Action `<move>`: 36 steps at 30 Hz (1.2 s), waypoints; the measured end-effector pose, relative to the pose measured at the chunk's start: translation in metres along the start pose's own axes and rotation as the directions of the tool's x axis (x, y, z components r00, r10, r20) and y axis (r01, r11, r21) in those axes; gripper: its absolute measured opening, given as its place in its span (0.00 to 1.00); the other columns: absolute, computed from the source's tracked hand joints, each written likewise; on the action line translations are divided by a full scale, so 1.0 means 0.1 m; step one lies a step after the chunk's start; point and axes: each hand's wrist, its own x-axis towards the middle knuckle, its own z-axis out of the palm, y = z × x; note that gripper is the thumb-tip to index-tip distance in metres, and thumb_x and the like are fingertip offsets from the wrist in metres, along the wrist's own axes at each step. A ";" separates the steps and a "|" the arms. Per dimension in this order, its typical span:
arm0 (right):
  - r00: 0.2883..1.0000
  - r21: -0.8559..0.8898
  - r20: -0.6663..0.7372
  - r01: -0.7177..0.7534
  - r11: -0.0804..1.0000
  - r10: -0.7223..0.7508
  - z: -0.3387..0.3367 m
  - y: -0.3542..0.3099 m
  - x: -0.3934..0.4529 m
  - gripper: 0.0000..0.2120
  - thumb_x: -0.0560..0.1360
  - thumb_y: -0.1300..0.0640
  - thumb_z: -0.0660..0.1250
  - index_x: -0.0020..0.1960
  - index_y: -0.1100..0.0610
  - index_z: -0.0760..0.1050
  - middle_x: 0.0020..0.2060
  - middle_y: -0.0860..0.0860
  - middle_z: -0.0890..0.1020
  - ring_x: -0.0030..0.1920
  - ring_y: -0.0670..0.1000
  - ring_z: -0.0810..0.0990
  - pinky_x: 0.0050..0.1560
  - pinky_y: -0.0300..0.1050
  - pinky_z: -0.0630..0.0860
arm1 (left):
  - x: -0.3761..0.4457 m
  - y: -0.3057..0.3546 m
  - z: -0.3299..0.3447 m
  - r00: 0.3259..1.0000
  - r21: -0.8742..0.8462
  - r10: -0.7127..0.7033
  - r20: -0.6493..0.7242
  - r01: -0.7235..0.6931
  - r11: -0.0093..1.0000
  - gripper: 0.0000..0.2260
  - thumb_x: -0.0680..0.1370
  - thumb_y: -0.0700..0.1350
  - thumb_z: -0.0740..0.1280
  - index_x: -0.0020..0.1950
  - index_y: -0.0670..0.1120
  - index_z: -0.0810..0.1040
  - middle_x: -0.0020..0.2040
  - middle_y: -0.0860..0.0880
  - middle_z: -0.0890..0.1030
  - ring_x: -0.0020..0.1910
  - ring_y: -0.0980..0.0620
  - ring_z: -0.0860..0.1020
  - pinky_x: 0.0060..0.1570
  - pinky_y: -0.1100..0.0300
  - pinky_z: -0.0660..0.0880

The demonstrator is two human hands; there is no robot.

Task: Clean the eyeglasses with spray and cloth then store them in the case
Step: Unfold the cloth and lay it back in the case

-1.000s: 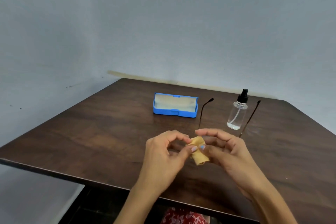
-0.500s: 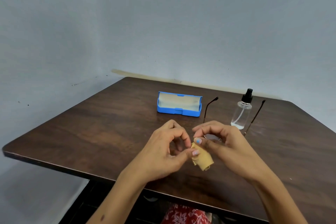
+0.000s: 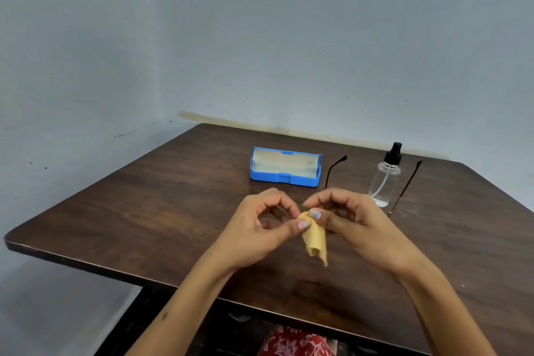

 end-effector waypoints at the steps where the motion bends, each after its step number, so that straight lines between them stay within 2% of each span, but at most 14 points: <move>1: 1.000 -0.003 0.027 0.000 1.000 0.000 -0.01 -0.01 0.00 0.09 0.70 0.51 0.68 0.47 0.55 0.81 0.42 0.53 0.84 0.44 0.54 0.81 0.48 0.49 0.78 | 0.01 0.00 -0.02 1.000 -0.028 0.006 -0.004 -0.006 1.000 0.08 0.66 0.51 0.73 0.38 0.49 0.80 0.39 0.53 0.79 0.40 0.52 0.77 0.41 0.55 0.75; 4: 0.997 0.005 0.082 -0.003 1.000 0.003 -0.03 -0.03 0.01 0.09 0.70 0.53 0.68 0.46 0.58 0.81 0.41 0.53 0.84 0.44 0.49 0.81 0.49 0.45 0.77 | 0.04 0.01 -0.02 1.000 -0.098 0.017 0.008 -0.016 0.995 0.05 0.66 0.49 0.72 0.36 0.50 0.79 0.39 0.52 0.79 0.40 0.52 0.77 0.41 0.58 0.76; 9: 0.998 0.129 0.043 -0.052 0.990 0.047 0.04 -0.01 0.05 0.12 0.73 0.53 0.69 0.48 0.63 0.79 0.48 0.58 0.83 0.52 0.56 0.80 0.57 0.47 0.75 | 0.06 0.03 0.02 0.999 -0.241 -0.043 0.031 0.049 0.969 0.05 0.64 0.48 0.70 0.30 0.52 0.76 0.33 0.52 0.79 0.35 0.57 0.76 0.37 0.67 0.72; 11: 0.995 0.190 0.047 -0.092 0.977 0.084 0.09 -0.01 0.06 0.12 0.72 0.53 0.66 0.46 0.62 0.78 0.42 0.58 0.82 0.45 0.53 0.80 0.52 0.46 0.75 | 0.07 0.04 0.01 0.993 -0.295 -0.112 0.041 0.119 0.948 0.07 0.64 0.49 0.71 0.28 0.50 0.75 0.30 0.52 0.76 0.31 0.58 0.72 0.32 0.67 0.70; 13: 0.991 0.266 0.022 -0.131 0.955 0.130 0.12 -0.01 0.07 0.08 0.74 0.54 0.67 0.43 0.59 0.76 0.35 0.54 0.79 0.39 0.50 0.77 0.46 0.46 0.74 | 0.07 0.03 -0.02 0.979 -0.321 -0.190 0.067 0.202 0.925 0.09 0.65 0.46 0.72 0.30 0.48 0.73 0.28 0.52 0.74 0.28 0.58 0.71 0.29 0.68 0.69; 15: 0.975 0.340 -0.015 -0.203 0.918 0.221 0.12 0.00 0.07 0.07 0.77 0.56 0.64 0.45 0.60 0.75 0.34 0.54 0.80 0.35 0.50 0.78 0.43 0.48 0.77 | 0.06 0.03 -0.10 0.960 -0.318 -0.259 0.102 0.278 0.906 0.09 0.67 0.44 0.73 0.33 0.46 0.74 0.30 0.48 0.77 0.28 0.56 0.75 0.28 0.66 0.72; 17: 0.949 0.395 -0.017 -0.284 0.874 0.316 0.10 0.02 0.07 0.07 0.78 0.58 0.62 0.49 0.62 0.75 0.34 0.56 0.81 0.30 0.50 0.79 0.33 0.43 0.79 | 0.04 0.05 -0.19 0.930 -0.309 -0.341 0.137 0.367 0.877 0.08 0.67 0.41 0.76 0.38 0.43 0.77 0.33 0.44 0.81 0.29 0.51 0.79 0.30 0.60 0.78; 19: 0.917 0.432 -0.010 -0.355 0.829 0.398 0.08 0.04 0.06 0.08 0.77 0.60 0.63 0.52 0.64 0.76 0.35 0.56 0.81 0.27 0.47 0.78 0.25 0.39 0.76 | 0.03 0.07 -0.28 0.893 -0.301 -0.430 0.131 0.449 0.842 0.10 0.65 0.39 0.75 0.43 0.40 0.79 0.35 0.44 0.81 0.29 0.52 0.79 0.30 0.60 0.79; 22: 0.873 0.491 0.058 -0.447 0.748 0.484 0.07 0.09 0.06 0.15 0.69 0.59 0.69 0.53 0.65 0.78 0.36 0.55 0.80 0.27 0.44 0.77 0.23 0.35 0.73 | 0.02 0.08 -0.40 0.848 -0.265 -0.524 0.074 0.523 0.810 0.14 0.66 0.36 0.74 0.50 0.36 0.79 0.39 0.44 0.82 0.32 0.53 0.80 0.30 0.63 0.78; 24: 0.839 0.469 0.124 -0.520 0.714 0.530 0.07 0.11 0.06 0.19 0.62 0.61 0.72 0.52 0.65 0.80 0.37 0.55 0.82 0.29 0.44 0.78 0.25 0.34 0.74 | 0.02 0.07 -0.47 0.827 -0.273 -0.562 0.027 0.547 0.791 0.15 0.66 0.35 0.74 0.51 0.35 0.80 0.41 0.43 0.83 0.32 0.54 0.80 0.30 0.64 0.78; 26: 0.808 0.452 0.155 -0.569 0.687 0.568 0.08 0.13 0.08 0.19 0.59 0.63 0.74 0.49 0.65 0.81 0.36 0.55 0.82 0.28 0.44 0.78 0.25 0.34 0.75 | 0.02 0.06 -0.54 0.807 -0.316 -0.590 -0.005 0.558 0.767 0.17 0.64 0.37 0.74 0.51 0.35 0.81 0.40 0.43 0.84 0.32 0.54 0.80 0.30 0.64 0.79; 29: 0.795 0.487 0.146 -0.575 0.657 0.589 0.11 0.14 0.11 0.14 0.59 0.61 0.74 0.45 0.63 0.81 0.34 0.54 0.82 0.29 0.44 0.78 0.27 0.36 0.77 | 0.02 0.07 -0.64 0.782 -0.400 -0.624 0.000 0.572 0.716 0.18 0.64 0.41 0.72 0.52 0.36 0.81 0.40 0.43 0.84 0.32 0.54 0.81 0.32 0.63 0.80; 32: 0.800 0.568 0.133 -0.546 0.616 0.585 0.17 0.13 0.16 0.15 0.62 0.59 0.72 0.48 0.63 0.80 0.37 0.55 0.83 0.36 0.49 0.82 0.35 0.44 0.82 | 0.01 0.08 -0.71 0.761 -0.440 -0.649 0.014 0.588 0.679 0.18 0.64 0.40 0.72 0.52 0.35 0.81 0.45 0.40 0.84 0.39 0.50 0.83 0.36 0.57 0.82; 36: 0.787 0.601 0.033 -0.507 0.617 0.616 0.30 0.12 0.25 0.16 0.68 0.58 0.71 0.53 0.65 0.78 0.36 0.56 0.84 0.33 0.49 0.84 0.27 0.40 0.78 | 0.01 0.08 -0.75 0.740 -0.455 -0.671 -0.053 0.580 0.676 0.17 0.62 0.37 0.71 0.50 0.34 0.80 0.43 0.38 0.84 0.38 0.46 0.84 0.33 0.57 0.82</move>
